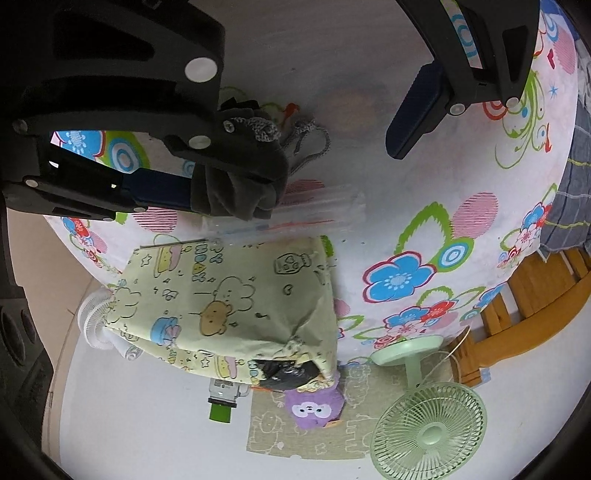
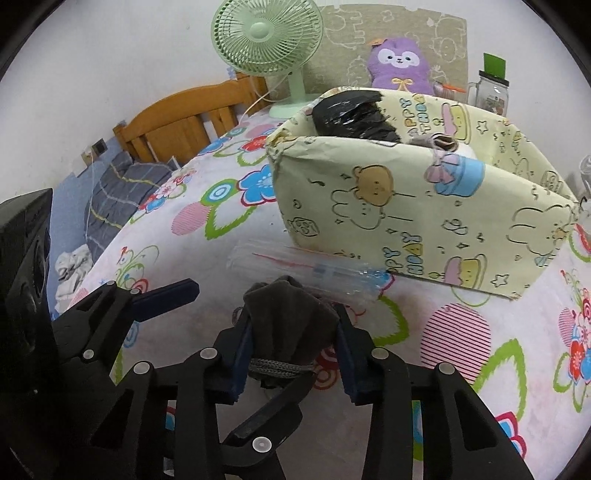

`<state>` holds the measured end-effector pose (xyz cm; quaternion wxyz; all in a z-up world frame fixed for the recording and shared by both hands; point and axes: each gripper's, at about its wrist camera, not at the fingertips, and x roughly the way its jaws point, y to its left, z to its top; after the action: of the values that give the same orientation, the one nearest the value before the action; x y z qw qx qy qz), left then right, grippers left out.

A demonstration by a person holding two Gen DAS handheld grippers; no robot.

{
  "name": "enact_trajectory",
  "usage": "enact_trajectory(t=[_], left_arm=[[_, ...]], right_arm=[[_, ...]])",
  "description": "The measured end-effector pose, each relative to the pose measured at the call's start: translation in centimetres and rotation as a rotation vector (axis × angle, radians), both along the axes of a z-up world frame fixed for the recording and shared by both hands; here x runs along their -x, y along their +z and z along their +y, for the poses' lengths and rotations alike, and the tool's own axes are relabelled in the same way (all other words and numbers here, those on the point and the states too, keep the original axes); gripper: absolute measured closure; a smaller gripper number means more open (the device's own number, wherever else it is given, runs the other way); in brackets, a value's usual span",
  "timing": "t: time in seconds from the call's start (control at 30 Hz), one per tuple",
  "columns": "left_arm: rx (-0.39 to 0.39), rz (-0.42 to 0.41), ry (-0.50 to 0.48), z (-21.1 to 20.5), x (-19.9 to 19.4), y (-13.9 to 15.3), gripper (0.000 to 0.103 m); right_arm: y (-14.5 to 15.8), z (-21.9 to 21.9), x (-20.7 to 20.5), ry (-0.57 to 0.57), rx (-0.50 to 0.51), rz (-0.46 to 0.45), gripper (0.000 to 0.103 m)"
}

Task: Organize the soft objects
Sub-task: 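Grasp the clear plastic pencil case with the left tool while the right holds the sock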

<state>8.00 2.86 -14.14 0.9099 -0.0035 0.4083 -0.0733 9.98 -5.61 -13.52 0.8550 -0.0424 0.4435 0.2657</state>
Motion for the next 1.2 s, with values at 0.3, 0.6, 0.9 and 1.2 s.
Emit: enact_trajectory(t=[0.3, 0.6, 0.9, 1.2], left_arm=[[-0.002, -0.019, -0.037, -2.6, -0.3, 1.0, 0.000], [-0.010, -0.033, -0.063, -4.5, -0.9, 1.5, 0.000], [-0.046, -0.045, -0.058, -5.0, -1.0, 1.6, 0.000], [-0.055, -0.016, 0.036, -3.1, -2.4, 0.7, 0.000]], right_arm=[[1.0, -2.5, 0.1, -0.052, 0.001, -0.030, 0.062], [1.7, -5.1, -0.2, -0.129, -0.008, -0.056, 0.063], [1.7, -5.8, -0.8, -0.186, 0.025, -0.077, 0.063], [1.2, -7.3, -2.0, -0.286, 0.076, -0.084, 0.063]])
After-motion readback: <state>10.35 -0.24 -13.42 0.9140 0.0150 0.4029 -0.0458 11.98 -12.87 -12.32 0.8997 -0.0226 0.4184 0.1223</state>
